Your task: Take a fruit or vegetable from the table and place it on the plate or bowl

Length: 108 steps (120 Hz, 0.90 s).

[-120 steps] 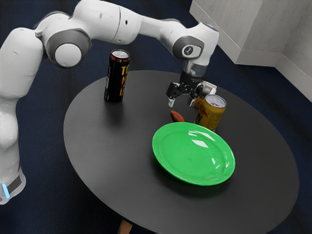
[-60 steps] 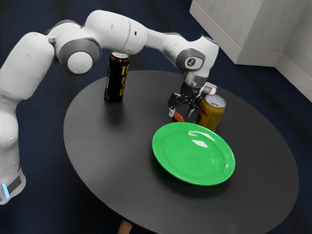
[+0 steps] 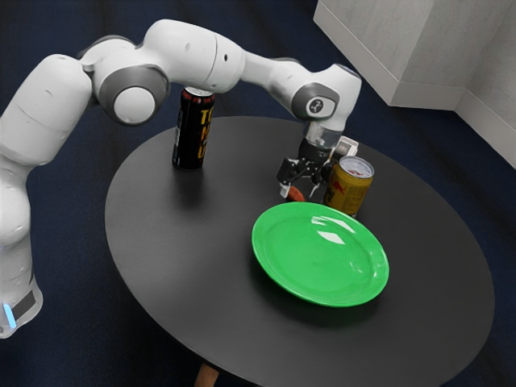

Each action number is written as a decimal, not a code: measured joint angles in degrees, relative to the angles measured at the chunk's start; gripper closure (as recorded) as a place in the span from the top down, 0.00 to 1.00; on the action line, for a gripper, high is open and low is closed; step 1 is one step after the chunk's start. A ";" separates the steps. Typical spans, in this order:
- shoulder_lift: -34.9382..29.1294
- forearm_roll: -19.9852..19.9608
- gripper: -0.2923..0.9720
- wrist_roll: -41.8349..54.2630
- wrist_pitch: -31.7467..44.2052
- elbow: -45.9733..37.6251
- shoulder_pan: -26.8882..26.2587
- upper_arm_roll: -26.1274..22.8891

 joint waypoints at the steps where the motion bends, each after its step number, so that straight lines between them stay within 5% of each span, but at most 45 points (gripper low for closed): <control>1: 0.01 -0.06 0.69 -0.01 0.00 -0.01 0.00 0.01; 20: 0.08 -1.25 0.66 -0.11 0.00 -0.37 0.28 0.24; 49: 0.05 -3.75 0.40 -0.24 -0.03 -0.42 0.75 0.49; 76: -0.47 -4.15 0.37 -0.41 -0.23 -0.48 0.67 0.52; 108: -15.60 -2.53 0.37 -2.12 -5.38 -6.93 -1.21 1.45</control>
